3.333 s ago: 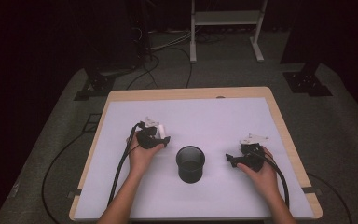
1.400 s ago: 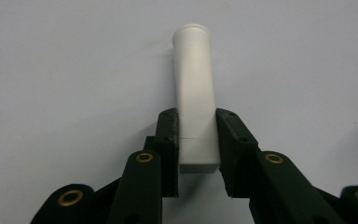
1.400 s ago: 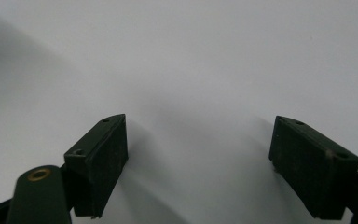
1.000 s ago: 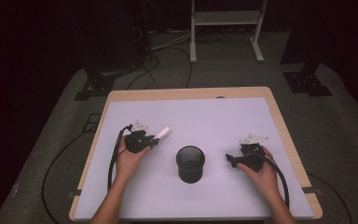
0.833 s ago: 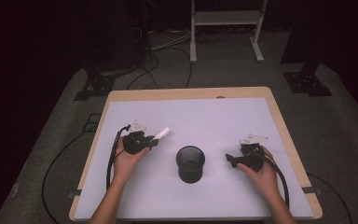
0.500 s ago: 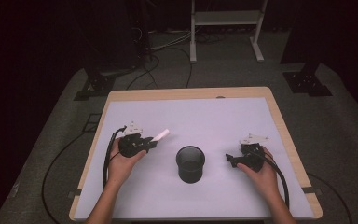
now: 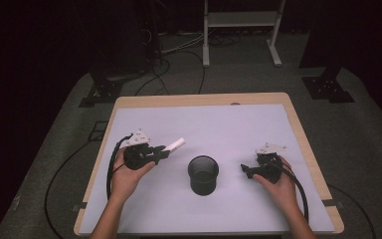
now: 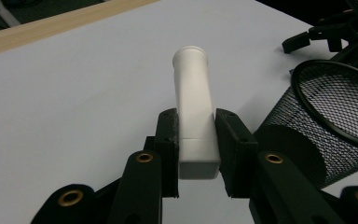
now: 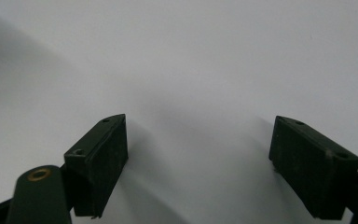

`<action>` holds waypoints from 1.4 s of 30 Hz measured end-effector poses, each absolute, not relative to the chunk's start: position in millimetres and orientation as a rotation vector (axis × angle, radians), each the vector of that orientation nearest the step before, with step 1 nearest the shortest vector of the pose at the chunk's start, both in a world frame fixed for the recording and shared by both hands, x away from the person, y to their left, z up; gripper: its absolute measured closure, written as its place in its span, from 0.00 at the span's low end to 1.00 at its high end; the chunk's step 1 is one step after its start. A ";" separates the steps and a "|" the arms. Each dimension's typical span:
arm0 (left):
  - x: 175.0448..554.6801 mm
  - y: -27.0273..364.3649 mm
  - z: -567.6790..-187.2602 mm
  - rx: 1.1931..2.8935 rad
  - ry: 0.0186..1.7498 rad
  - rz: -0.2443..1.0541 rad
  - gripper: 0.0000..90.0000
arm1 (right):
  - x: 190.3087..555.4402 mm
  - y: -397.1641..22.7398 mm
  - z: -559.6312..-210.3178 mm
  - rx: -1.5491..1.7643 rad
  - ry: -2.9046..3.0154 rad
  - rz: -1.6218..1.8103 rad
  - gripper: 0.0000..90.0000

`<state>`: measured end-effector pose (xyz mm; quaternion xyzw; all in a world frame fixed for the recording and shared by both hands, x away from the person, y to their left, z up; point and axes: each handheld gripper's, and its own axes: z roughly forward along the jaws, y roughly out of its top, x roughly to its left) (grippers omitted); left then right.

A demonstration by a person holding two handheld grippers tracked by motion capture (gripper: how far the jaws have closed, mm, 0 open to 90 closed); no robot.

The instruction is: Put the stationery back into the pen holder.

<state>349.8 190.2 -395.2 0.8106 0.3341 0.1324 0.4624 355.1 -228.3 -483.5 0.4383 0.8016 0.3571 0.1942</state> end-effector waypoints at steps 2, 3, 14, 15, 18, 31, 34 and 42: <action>347.2 190.2 -390.4 1.994 0.803 0.324 0.79 | 355.1 -228.3 -483.5 1.229 2.248 1.001 0.20; 346.1 190.0 -388.8 1.994 0.798 0.323 0.79 | 355.1 -228.3 -483.5 1.229 2.248 1.002 0.20; 323.7 188.6 -370.5 1.993 0.730 0.304 0.79 | 355.1 -228.3 -483.6 1.228 2.247 1.001 0.20; 322.6 188.6 -369.1 1.989 0.726 0.301 0.79 | 355.1 -228.3 -483.6 1.227 2.247 1.001 0.20; 318.8 187.7 -364.3 1.986 0.704 0.295 0.79 | 354.9 -228.1 -483.6 1.227 2.246 1.000 0.20; 307.8 172.1 -354.8 1.995 0.619 0.245 0.79 | 355.2 -228.4 -483.6 1.228 2.247 1.001 0.20; 307.6 168.0 -354.6 2.000 0.601 0.228 0.79 | 355.2 -228.4 -483.6 1.227 2.248 1.001 0.20; 308.2 156.7 -355.1 2.015 0.571 0.195 0.79 | 355.2 -228.4 -483.6 1.228 2.248 1.001 0.20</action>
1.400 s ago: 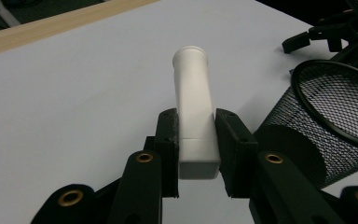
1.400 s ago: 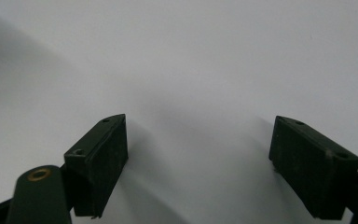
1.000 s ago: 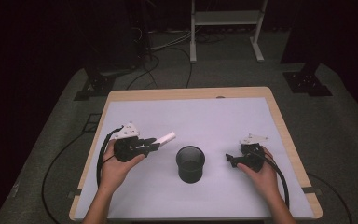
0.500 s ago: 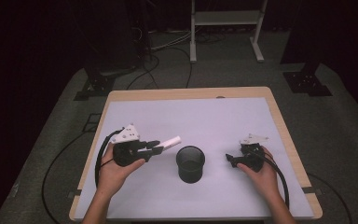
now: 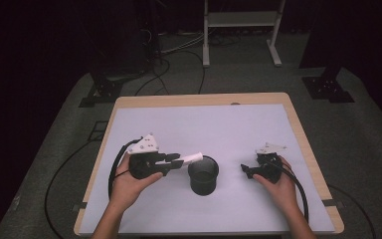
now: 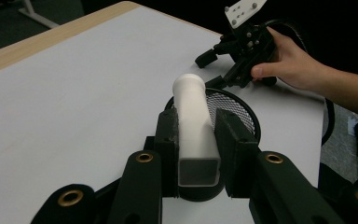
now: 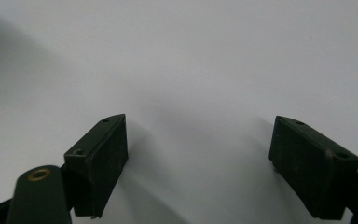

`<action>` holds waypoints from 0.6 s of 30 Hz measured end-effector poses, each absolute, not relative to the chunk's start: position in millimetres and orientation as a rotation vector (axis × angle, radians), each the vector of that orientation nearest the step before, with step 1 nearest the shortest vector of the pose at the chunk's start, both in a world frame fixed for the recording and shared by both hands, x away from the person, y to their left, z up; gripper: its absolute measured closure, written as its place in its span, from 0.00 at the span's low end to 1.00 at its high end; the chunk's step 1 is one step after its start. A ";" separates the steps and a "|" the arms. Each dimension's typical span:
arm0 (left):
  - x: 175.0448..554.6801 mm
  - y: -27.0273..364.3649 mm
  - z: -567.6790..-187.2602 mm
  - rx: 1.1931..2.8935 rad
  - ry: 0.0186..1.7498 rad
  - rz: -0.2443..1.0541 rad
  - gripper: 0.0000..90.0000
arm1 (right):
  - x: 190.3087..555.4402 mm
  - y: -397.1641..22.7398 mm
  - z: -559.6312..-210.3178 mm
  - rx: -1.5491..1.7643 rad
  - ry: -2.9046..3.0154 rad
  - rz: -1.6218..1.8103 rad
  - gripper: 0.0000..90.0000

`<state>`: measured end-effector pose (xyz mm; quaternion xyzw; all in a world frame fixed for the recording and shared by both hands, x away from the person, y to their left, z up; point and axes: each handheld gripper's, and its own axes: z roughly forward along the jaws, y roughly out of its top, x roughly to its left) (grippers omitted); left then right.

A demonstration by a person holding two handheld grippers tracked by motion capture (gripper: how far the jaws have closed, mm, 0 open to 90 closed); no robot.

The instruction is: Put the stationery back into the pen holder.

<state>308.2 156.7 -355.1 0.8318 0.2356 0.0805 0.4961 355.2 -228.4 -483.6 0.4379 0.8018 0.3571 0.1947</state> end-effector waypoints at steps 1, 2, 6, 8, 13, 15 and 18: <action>308.5 154.9 -355.1 2.022 0.565 0.190 0.79 | 355.2 -228.4 -483.6 1.228 2.247 1.001 0.20; 308.4 153.9 -355.2 2.021 0.564 0.187 0.79 | 355.2 -228.4 -483.6 1.228 2.248 1.001 0.20; 310.1 149.6 -356.1 2.029 0.553 0.172 0.79 | 355.2 -228.4 -483.6 1.228 2.248 1.001 0.20; 311.3 147.8 -356.8 2.034 0.554 0.166 0.79 | 355.3 -228.4 -483.6 1.228 2.248 1.001 0.20; 314.9 142.7 -358.8 2.046 0.546 0.140 0.79 | 355.2 -228.4 -483.6 1.228 2.248 1.001 0.20; 316.0 139.9 -359.0 2.050 0.543 0.136 0.79 | 355.2 -228.4 -483.6 1.228 2.248 1.001 0.20; 318.1 135.6 -359.3 2.065 0.536 0.130 0.79 | 355.2 -228.4 -483.6 1.228 2.247 1.001 0.20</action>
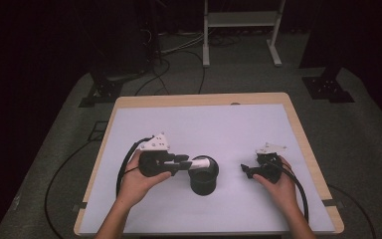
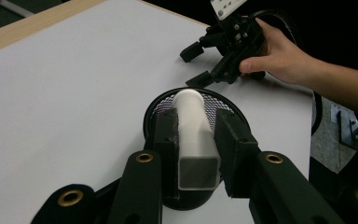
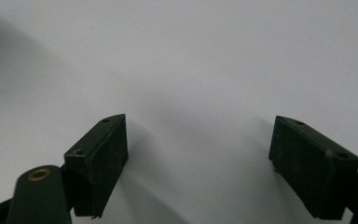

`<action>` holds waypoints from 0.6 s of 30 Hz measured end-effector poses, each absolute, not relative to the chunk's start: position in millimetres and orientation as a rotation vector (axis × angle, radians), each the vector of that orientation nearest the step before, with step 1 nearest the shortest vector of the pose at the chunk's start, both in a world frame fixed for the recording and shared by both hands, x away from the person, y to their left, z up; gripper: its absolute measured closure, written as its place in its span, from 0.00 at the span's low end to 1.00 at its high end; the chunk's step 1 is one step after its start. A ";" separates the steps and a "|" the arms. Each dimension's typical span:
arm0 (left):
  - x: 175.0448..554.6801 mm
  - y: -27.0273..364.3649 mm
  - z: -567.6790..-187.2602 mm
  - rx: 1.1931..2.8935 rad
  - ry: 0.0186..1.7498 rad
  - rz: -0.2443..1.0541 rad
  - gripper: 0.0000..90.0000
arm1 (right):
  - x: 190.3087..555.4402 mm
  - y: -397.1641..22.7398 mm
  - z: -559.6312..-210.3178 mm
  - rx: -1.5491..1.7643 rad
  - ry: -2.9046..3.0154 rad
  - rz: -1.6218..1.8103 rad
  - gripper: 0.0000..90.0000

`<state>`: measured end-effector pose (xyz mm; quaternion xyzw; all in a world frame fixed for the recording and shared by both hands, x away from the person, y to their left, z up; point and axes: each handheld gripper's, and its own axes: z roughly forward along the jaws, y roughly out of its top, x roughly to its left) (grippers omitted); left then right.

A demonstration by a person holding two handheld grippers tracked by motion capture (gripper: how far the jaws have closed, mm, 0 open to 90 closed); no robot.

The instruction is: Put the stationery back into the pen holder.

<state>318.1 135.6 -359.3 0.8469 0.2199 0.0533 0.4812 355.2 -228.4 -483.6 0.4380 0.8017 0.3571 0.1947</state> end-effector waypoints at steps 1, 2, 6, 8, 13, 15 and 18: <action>318.1 135.6 -359.3 2.065 0.536 0.130 0.79 | 355.2 -228.4 -483.6 1.228 2.247 1.001 0.20; 319.1 133.6 -359.9 2.066 0.534 0.125 0.79 | 355.2 -228.4 -483.6 1.228 2.247 1.001 0.20; 322.1 127.3 -362.6 2.080 0.533 0.108 0.79 | 355.2 -228.4 -483.6 1.228 2.248 1.001 0.20; 323.1 125.2 -363.7 2.087 0.533 0.104 0.79 | 355.2 -228.4 -483.6 1.228 2.248 1.002 0.20; 326.4 119.2 -368.6 2.105 0.530 0.089 0.79 | 355.2 -228.4 -483.6 1.228 2.248 1.001 0.20; 327.5 116.9 -371.0 2.109 0.531 0.083 0.79 | 355.3 -228.5 -483.6 1.228 2.248 1.001 0.20; 329.6 112.0 -375.5 2.117 0.534 0.075 0.79 | 355.2 -228.4 -483.5 1.229 2.248 1.002 0.20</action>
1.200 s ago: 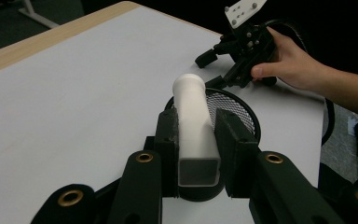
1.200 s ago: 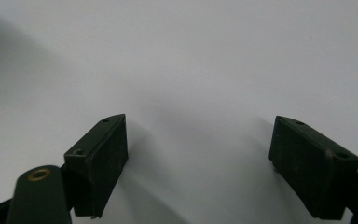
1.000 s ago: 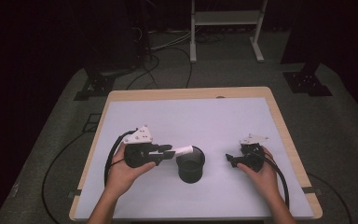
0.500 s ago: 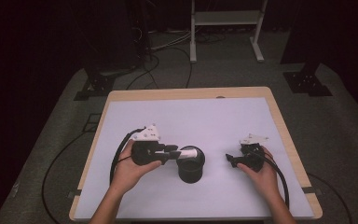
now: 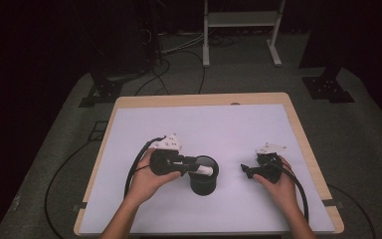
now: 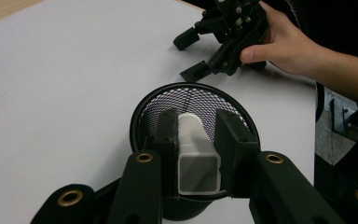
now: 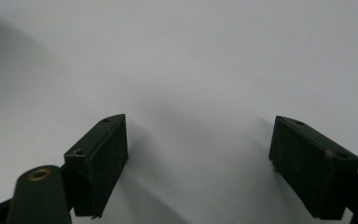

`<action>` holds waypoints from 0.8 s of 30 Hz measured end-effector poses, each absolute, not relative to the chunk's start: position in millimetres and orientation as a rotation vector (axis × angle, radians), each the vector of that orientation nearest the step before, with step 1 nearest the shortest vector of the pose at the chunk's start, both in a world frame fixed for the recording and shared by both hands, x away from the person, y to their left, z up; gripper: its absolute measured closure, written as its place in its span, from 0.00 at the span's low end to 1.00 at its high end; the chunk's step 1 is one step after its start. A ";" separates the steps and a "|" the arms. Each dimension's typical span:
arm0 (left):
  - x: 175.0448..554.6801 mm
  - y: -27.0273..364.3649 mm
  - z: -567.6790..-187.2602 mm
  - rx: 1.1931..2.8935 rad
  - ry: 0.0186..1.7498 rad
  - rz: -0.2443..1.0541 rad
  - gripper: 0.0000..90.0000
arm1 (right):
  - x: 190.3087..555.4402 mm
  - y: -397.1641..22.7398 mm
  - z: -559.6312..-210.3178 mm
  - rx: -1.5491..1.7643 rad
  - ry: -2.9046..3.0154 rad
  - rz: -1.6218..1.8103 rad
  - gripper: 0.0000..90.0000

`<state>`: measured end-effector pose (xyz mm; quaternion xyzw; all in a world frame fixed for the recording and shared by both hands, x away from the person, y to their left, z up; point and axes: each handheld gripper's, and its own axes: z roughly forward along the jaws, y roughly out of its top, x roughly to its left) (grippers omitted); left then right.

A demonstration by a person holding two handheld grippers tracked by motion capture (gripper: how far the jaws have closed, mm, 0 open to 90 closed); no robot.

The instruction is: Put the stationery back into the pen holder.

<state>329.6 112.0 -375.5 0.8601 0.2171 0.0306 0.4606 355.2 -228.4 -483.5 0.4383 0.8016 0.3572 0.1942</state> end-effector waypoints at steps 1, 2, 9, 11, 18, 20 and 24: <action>330.6 109.5 -377.4 2.122 0.534 0.071 0.79 | 355.2 -228.4 -483.5 1.229 2.248 1.001 0.20; 331.0 108.0 -378.5 2.128 0.536 0.073 0.79 | 355.2 -228.4 -483.5 1.229 2.248 1.001 0.20; 335.2 92.2 -389.2 2.156 0.530 0.068 0.79 | 355.2 -228.4 -483.5 1.229 2.248 1.002 0.20; 334.6 89.0 -391.1 2.161 0.527 0.066 0.79 | 355.2 -228.4 -483.5 1.229 2.248 1.001 0.20; 334.6 85.3 -397.4 2.172 0.530 0.067 0.79 | 355.3 -228.5 -483.5 1.228 2.248 1.001 0.20; 334.9 85.6 -397.9 2.168 0.529 0.061 0.79 | 355.3 -228.5 -483.5 1.229 2.248 1.001 0.20; 334.7 85.9 -397.6 2.147 0.533 0.055 0.77 | 355.3 -228.5 -483.5 1.229 2.248 1.001 0.20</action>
